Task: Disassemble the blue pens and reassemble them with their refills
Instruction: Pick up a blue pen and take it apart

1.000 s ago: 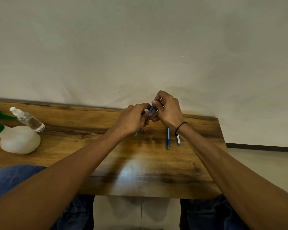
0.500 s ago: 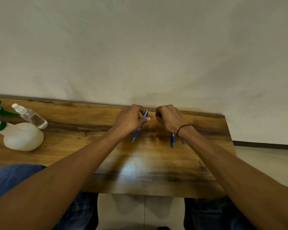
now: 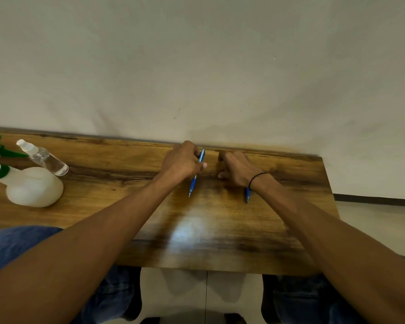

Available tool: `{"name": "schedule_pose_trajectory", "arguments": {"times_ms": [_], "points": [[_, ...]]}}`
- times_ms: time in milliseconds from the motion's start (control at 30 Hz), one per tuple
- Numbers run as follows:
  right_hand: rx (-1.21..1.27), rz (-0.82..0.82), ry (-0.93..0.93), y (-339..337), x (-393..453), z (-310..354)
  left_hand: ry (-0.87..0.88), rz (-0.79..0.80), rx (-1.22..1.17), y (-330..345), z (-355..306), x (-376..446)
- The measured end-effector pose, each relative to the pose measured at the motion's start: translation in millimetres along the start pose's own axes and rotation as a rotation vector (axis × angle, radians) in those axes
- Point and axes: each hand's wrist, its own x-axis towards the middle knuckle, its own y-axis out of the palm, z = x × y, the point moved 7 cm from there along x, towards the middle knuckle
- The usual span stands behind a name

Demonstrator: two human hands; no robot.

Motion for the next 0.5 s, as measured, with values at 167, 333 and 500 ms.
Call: {"name": "schedule_pose_trajectory", "arguments": {"times_ms": [167,333,500], "points": [[0.287,-0.108,-0.024,-45,3,5,0.013,0.016,0.0,1,-2,-2],[0.75,-0.025,-0.021,-59,-1,20,0.049,0.012,0.002,2,-13,-5],[0.976,0.019,0.065,-58,-3,16,0.074,0.012,-0.004,1,-15,-8]]}}
